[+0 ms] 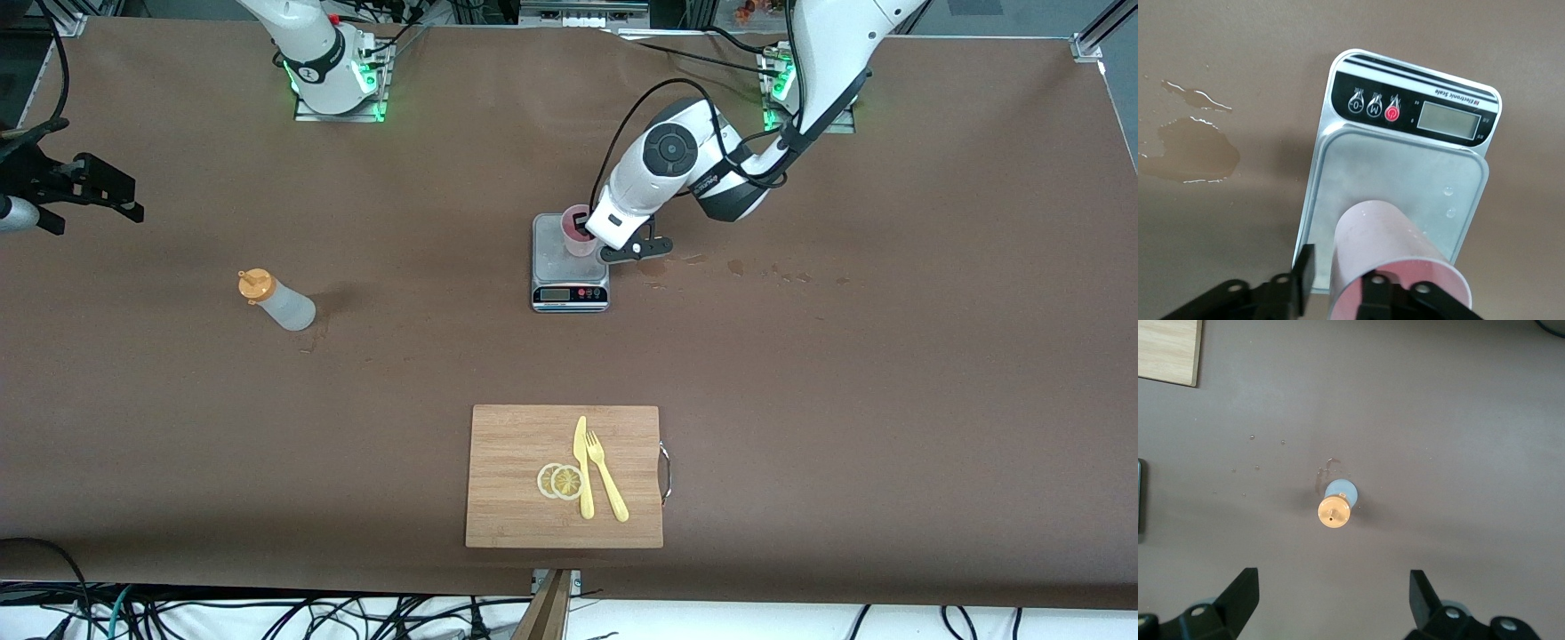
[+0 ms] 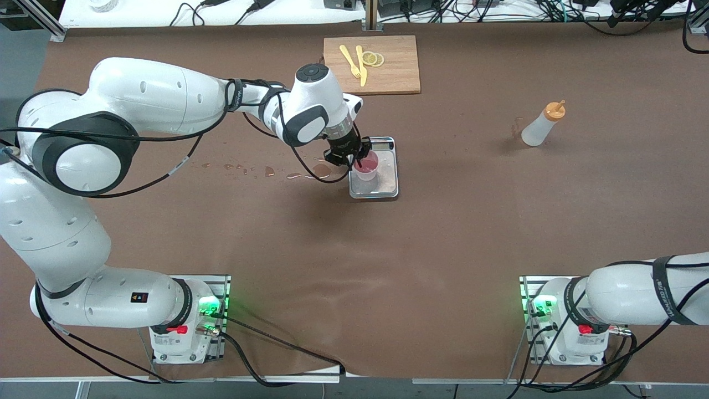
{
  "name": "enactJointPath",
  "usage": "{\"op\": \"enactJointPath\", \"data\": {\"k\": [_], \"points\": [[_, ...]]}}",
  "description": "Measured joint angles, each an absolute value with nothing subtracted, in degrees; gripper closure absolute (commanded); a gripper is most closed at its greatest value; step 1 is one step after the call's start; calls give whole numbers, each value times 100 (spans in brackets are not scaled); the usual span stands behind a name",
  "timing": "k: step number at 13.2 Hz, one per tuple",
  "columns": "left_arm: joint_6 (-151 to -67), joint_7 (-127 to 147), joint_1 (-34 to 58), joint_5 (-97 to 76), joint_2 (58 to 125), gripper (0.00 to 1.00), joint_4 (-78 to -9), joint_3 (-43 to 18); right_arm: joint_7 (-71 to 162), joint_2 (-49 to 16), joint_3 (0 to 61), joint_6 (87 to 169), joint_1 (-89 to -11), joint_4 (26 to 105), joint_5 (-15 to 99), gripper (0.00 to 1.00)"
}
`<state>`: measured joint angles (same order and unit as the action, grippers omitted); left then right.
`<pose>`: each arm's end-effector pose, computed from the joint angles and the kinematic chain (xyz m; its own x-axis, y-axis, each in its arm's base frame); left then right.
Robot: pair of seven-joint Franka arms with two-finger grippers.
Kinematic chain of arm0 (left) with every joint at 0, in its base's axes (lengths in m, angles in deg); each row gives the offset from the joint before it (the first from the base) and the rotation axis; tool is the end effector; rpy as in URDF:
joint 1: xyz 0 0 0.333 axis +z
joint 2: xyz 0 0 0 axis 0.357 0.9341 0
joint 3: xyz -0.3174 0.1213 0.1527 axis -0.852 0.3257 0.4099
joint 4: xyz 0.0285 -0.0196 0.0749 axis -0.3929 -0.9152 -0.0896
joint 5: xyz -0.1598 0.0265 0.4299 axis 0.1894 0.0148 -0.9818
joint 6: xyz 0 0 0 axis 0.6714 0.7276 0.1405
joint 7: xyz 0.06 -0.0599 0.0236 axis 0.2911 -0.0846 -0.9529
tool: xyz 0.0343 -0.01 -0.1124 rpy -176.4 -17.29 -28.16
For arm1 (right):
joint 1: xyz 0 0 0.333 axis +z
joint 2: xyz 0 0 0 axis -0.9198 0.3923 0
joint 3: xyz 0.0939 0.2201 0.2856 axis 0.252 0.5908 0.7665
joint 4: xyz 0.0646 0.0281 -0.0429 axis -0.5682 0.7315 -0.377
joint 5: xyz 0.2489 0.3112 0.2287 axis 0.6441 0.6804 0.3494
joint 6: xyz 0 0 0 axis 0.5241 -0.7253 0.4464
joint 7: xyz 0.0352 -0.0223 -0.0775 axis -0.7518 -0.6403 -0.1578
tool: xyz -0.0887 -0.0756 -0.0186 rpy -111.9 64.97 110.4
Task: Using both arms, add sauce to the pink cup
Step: 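Open the left gripper and release the cup on the scale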
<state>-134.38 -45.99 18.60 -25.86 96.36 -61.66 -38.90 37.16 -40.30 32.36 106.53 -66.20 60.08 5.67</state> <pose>0.4651 -0.4755 0.2401 0.9461 0.2322 -0.2258 0.2769 -0.9416 0.1917 0.6242 -0.0297 0.6438 0.9842 0.1770 0.0086 0.1772 -0.9841 -0.0155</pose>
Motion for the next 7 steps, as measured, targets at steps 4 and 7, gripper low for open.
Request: {"op": "enactJointPath", "data": {"k": [4,7], "points": [[-13111,-4604,1896,-2587,9594,0,-6063,-3867,3716,-4030,3235,10667,-6623,6008,559,0],[-11771,-4610,2012,-2588,9323,0,-5653,-3875,3716,-4030,3230,10668,-6627,6008,552,0]]}}
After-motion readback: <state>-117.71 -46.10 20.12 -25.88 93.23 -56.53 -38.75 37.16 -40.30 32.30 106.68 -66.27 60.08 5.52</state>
